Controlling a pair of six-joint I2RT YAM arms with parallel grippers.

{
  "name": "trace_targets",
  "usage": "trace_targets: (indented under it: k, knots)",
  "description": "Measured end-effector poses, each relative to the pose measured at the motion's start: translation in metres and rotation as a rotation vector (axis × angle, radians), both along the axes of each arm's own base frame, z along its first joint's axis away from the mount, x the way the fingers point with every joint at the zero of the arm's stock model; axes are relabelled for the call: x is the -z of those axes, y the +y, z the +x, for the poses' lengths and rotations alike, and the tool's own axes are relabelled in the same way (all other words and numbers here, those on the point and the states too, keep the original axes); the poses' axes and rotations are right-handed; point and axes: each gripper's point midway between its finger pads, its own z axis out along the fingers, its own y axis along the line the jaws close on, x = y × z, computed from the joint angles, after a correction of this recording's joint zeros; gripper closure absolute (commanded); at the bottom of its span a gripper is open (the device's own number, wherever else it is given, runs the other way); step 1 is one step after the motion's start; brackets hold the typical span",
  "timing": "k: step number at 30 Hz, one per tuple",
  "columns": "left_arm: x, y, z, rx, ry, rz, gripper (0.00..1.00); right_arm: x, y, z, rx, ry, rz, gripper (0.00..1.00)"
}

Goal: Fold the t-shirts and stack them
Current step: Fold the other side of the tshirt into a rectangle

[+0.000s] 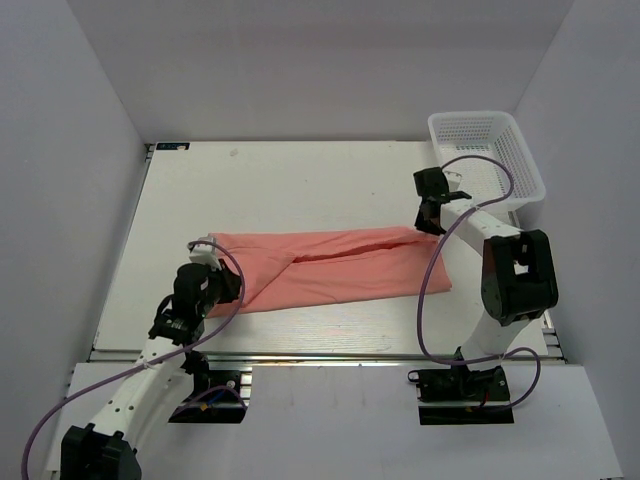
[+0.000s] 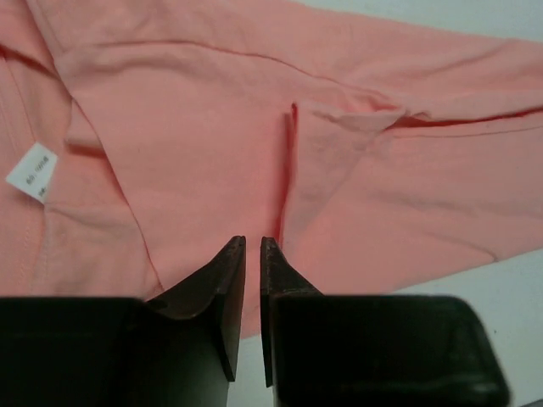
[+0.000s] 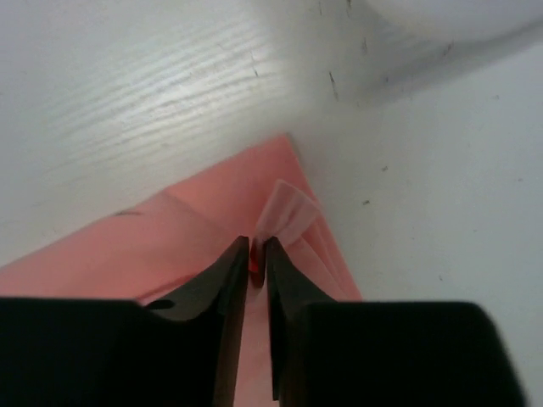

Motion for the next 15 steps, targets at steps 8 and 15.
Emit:
trace_targets:
  k: [8, 15]
  knots:
    - [0.009, -0.004, -0.024, -0.012, 0.096, -0.075, 0.0, 0.01, -0.024, -0.04, 0.075, 0.084, -0.08, 0.18]
    - [-0.02, -0.011, -0.01, -0.012, 0.046, -0.122, 0.0, -0.025, -0.013, -0.04, 0.004, 0.011, -0.015, 0.11]
